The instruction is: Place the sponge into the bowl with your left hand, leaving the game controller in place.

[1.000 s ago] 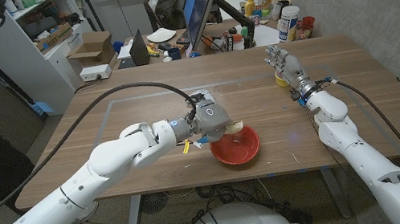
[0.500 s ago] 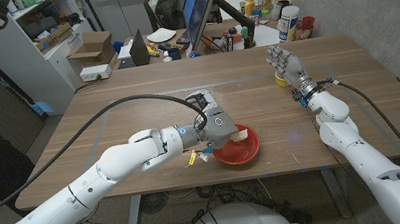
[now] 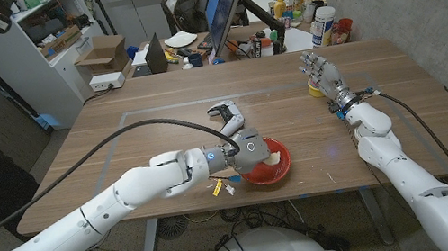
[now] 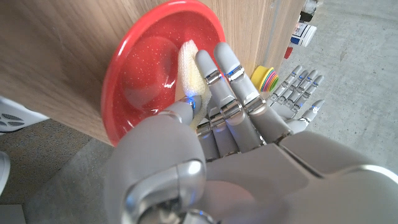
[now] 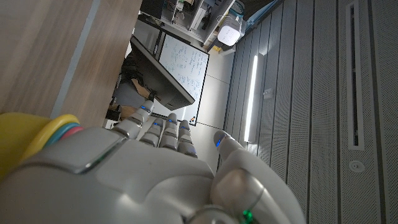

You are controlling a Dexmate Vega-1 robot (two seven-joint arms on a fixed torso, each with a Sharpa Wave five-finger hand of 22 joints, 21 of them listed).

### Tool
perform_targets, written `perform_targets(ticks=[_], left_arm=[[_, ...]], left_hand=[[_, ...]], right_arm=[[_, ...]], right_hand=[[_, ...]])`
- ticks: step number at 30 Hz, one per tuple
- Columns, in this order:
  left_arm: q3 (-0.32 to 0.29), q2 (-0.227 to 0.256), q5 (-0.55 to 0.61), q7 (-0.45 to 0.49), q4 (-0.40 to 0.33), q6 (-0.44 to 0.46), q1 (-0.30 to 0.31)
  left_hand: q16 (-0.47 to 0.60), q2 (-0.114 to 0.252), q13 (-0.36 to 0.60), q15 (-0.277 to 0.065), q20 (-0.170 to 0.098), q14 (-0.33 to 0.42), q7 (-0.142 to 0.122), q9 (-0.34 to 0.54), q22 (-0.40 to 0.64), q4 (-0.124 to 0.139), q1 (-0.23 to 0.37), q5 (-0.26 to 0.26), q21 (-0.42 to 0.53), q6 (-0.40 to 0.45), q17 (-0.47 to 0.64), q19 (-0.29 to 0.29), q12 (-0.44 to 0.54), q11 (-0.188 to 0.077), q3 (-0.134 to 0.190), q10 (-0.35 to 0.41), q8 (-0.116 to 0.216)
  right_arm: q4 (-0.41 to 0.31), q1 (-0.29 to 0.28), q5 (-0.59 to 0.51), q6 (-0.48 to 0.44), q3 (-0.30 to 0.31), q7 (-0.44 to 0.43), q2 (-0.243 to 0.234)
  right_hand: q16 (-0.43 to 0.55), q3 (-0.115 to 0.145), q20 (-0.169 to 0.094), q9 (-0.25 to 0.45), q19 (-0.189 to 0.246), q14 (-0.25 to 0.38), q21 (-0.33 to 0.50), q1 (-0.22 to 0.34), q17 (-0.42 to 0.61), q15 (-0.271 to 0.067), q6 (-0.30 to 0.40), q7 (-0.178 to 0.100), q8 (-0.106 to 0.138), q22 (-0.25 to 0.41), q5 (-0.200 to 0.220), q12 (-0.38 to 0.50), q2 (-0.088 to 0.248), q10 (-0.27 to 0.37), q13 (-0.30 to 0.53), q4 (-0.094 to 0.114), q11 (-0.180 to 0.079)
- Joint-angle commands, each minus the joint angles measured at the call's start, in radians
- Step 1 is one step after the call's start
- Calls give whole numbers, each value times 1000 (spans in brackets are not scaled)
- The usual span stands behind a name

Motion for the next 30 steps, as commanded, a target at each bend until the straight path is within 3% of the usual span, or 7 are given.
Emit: perform_targets(ticks=[1,7,8,14,15,26,30], left_arm=[[29,12,46,33,9,22,-12],[27,16,41,48,14,33,-14],[29,3,68,-16,-1,59,-2],[16,4,7,2,14,62,2],[25,4,80,3,5,99,15],[8,-11,50,-8,13,162,44],[-2,-11,31,33,19,185,55]], left_hand=[[7,11,4,-11,-29,7,-20,5,2,57,6,5,8,38,5,-5,-6,-71,58,79,5],[8,11,4,-13,-31,8,-15,5,1,49,12,3,17,33,5,2,-8,-74,60,80,1],[9,10,4,-13,-31,10,-14,5,1,46,13,2,20,33,6,5,-9,-72,60,80,1],[-3,-29,5,3,-19,-15,-10,-1,-4,56,-28,-16,33,-1,1,9,-24,-67,26,52,-20],[-2,-38,5,4,-19,-14,-9,-2,-5,59,-37,-19,36,-3,1,14,-24,-67,17,52,-21],[-15,-241,-2,9,-2,-19,22,-28,-32,162,-297,-8,43,-19,-16,76,-35,-35,-160,51,-35],[-13,-276,-3,9,4,-11,25,-33,-35,186,-353,0,35,-19,-17,92,-37,-17,-192,51,-37]], right_arm=[[21,12,-6,4,12,14,8],[18,10,-15,3,13,6,8],[20,11,-12,0,14,12,8],[17,9,-21,0,13,2,8],[19,9,-16,2,15,4,13],[26,13,-25,4,13,0,15],[32,17,-26,6,13,2,15]], right_hand=[[-2,5,-70,5,9,5,4,-13,3,-3,7,2,1,3,6,-2,42,12,5,-2,2],[-2,6,-69,5,9,6,4,-12,3,-4,7,2,1,3,7,-2,42,12,5,-2,2],[-2,6,-69,5,9,6,4,-12,2,-3,7,2,1,3,7,-2,42,12,5,-3,1],[-2,6,-69,5,9,6,4,-12,3,-2,8,2,1,3,6,-2,42,11,5,-3,2],[-2,6,-69,5,9,6,4,-12,3,-2,8,2,1,3,6,-2,42,11,5,-3,2],[-2,5,-68,5,10,7,4,-13,3,-2,8,3,1,3,6,-2,41,11,5,-2,1],[-2,5,-68,5,10,7,4,-12,3,-2,8,3,1,3,6,-2,41,12,5,-3,2]])
